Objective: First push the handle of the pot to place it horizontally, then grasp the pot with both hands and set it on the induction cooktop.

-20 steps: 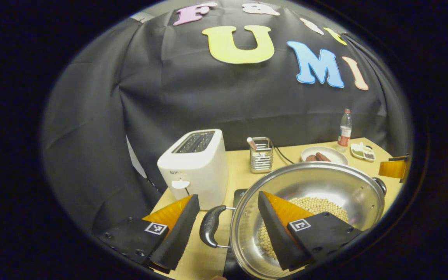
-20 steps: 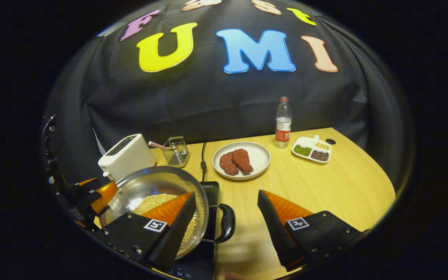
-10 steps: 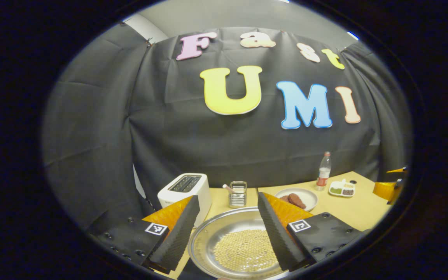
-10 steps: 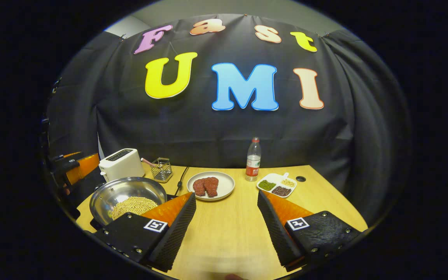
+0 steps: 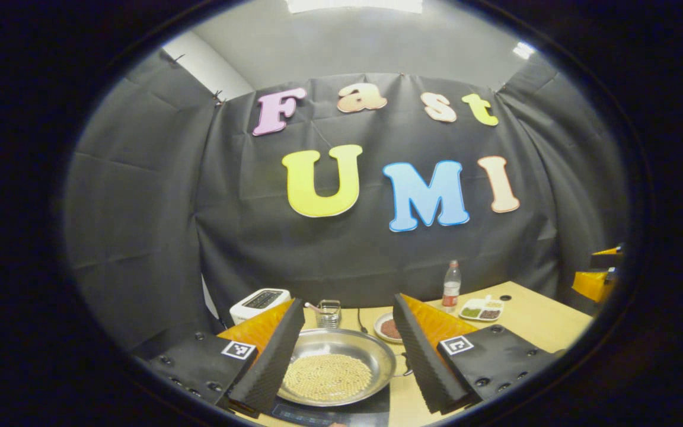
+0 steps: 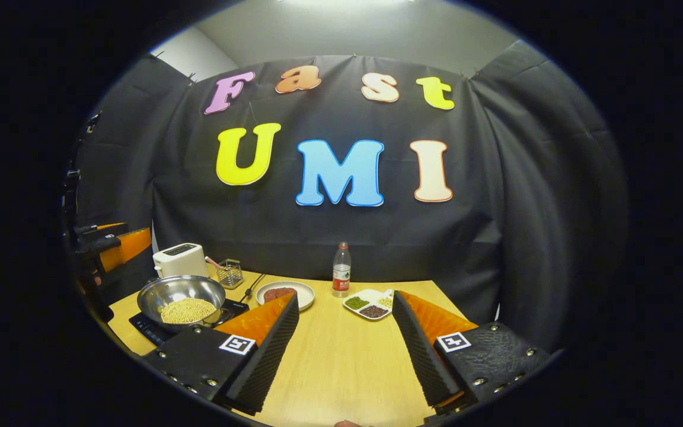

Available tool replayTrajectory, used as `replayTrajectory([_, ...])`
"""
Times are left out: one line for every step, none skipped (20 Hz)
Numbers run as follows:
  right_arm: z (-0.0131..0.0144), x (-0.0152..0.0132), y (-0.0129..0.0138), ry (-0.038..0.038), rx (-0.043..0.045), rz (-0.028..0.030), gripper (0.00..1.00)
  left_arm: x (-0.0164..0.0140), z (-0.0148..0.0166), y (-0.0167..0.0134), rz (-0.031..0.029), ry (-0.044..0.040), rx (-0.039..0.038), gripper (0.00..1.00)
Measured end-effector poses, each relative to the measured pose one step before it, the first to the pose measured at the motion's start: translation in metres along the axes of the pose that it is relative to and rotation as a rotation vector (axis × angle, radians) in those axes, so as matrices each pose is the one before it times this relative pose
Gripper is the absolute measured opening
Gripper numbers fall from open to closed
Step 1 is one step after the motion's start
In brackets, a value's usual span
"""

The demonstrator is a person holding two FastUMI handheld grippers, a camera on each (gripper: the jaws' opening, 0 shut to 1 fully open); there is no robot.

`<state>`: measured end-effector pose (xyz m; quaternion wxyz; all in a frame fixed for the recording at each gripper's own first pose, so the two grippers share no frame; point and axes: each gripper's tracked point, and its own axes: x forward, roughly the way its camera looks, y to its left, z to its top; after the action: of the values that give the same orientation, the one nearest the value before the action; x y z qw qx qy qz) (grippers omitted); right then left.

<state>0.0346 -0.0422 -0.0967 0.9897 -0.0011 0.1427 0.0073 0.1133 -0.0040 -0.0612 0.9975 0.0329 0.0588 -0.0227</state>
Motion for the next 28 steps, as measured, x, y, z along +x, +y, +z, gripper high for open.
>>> replayTrajectory([0.00525,-0.00809,-0.01,-0.01115,0.0014,-0.01018,0.96,-0.0088,0.00768,-0.00831,-0.00666,-0.01312,0.00456,0.97])
replayTrajectory([0.0065,-0.00784,-0.00964,-0.01553,0.00516,-0.01376,0.96,-0.0102,0.00834,-0.00808,-0.00774,-0.01829,0.00725,0.93])
replayTrajectory([0.00697,-0.00716,-0.00714,-0.01802,0.0081,-0.01099,0.96,-0.00942,0.00876,-0.00644,-0.00801,-0.01704,0.01032,0.97])
replayTrajectory([0.00675,-0.00828,-0.00479,-0.0171,0.00953,-0.00843,0.96,-0.00834,0.00652,-0.005,-0.00844,-0.0152,0.00766,1.0])
replayTrajectory([0.00755,-0.00753,-0.00415,-0.01811,0.01017,-0.0112,0.96,-0.00792,0.00701,-0.00392,-0.01009,-0.0139,0.00012,0.99])
replayTrajectory([0.00727,-0.00662,-0.0037,-0.01694,0.00757,-0.011,0.95,-0.00885,0.00767,-0.00105,-0.00583,-0.01301,-0.00395,0.98])
replayTrajectory([0.0065,-0.00619,-0.002,-0.01618,0.00479,-0.01119,0.95,-0.00823,0.00788,0.00008,-0.00377,-0.01379,-0.00438,0.98])
replayTrajectory([0.00531,-0.00565,-0.00219,-0.01392,0.00267,-0.01485,0.95,-0.00719,0.00656,0.00316,0.00309,-0.01491,-0.00523,0.98])
replayTrajectory([0.00577,-0.00652,-0.00102,-0.01625,0.00184,-0.01222,0.95,-0.00649,0.00687,0.00454,0.00286,-0.0157,-0.00454,0.98])
replayTrajectory([0.00644,-0.00761,0.0001,-0.01704,-0.00006,-0.01224,0.95,-0.00638,0.00436,0.00398,0.00196,-0.01244,-0.00523,0.93])
replayTrajectory([0.00379,-0.0078,0.00017,-0.01065,-0.00272,-0.01107,0.95,-0.00705,0.00262,0.00469,0.0006,-0.00282,-0.00352,0.95])
replayTrajectory([0.00374,-0.0089,0.00301,-0.014,-0.00152,-0.00095,0.96,-0.00597,0.00205,0.00462,-0.00112,-0.00876,0.0004,0.98])
replayTrajectory([0.00261,-0.0076,0.00371,-0.008,-0.00474,-0.00032,0.96,-0.00648,0.00218,0.00603,0.00329,-0.00717,0.00263,0.95])
replayTrajectory([0.0002,-0.00701,0.00135,-0.00361,-0.00743,-0.00381,0.96,-0.00529,0.00031,0.00458,0.00206,-0.00617,0.00311,0.93])
replayTrajectory([0.00059,-0.00749,0.00148,-0.00148,-0.00756,-0.0054,0.96,-0.0057,0.00089,0.00426,0.00263,-0.0001,0.00166,0.9])
replayTrajectory([0.00059,-0.00447,0.00208,-0.00651,-0.0063,-0.0004,0.95,-0.00529,-0.00068,0.00315,0.00369,-0.00051,-0.00115,1.0])
replayTrajectory([0.00153,-0.00437,0.00196,-0.00378,-0.00404,-0.0004,0.96,-0.00559,0.00041,0.00133,-0.00029,0.00159,-0.00412,1.0])
replayTrajectory([0.0003,-0.00422,0.00194,0.0,-0.00209,-0.00042,0.95,-0.00441,-0.00085,0.00137,0.00044,0.00075,-0.00521,1.0])
replayTrajectory([0.0011,-0.00396,0.00136,-0.00068,0.0026,0.00034,0.95,-0.00451,0.00292,0.00187,-0.00218,-0.00111,-0.00251,1.0])
replayTrajectory([0.00189,-0.00276,0.00158,-0.00272,0.00636,-0.00178,0.95,-0.0018,-0.00013,0.00256,0.00024,-0.00203,-0.00022,1.0])
replayTrajectory([0.00285,-0.00183,0.00055,-0.00436,0.00653,-0.00376,0.95,-0.00232,0.0012,0.00151,-0.0004,-0.0008,-0.00004,1.0])
replayTrajectory([0.00035,-0.00045,0.00014,-0.00282,0.00229,-0.00709,0.95,-0.00169,0.0013,0.00119,-0.00083,-0.00189,-0.00089,1.0])
replayTrajectory([0.00245,-0.00132,0.00092,-0.00541,0.00067,-0.00233,0.95,-0.0019,0.0011,0.0012,-0.00068,-0.00401,-0.00039,0.98])
replayTrajectory([0.00176,-0.00161,0.00114,-0.00482,-0.00108,-0.00066,0.95,-0.0019,0.00052,0.00128,-0.00007,-0.00286,-0.00027,0.98])
replayTrajectory([0.00229,-0.00082,0.00135,-0.0054,-0.00185,0.00115,0.95,-0.00165,0.00122,0.00069,-0.00206,-0.00001,-0.00178,1.0])
replayTrajectory([0.00072,-0.00028,0.00161,-0.00468,-0.00095,0.00112,0.95,-0.0018,0.00018,0.00172,0.00017,0.00063,-0.00286,1.0])
replayTrajectory([0.00189,-0.00052,0.00217,-0.0047,-0.001,0.00204,0.95,-0.00028,-0.00062,0.00161,-0.00083,-0.0007,-0.00365,1.0])
replayTrajectory([0.00024,-0.00109,0.00082,-0.00285,0.00047,-0.00077,0.95,-0.00049,0.00021,0.00079,-0.00073,0.00181,-0.00121,1.0])
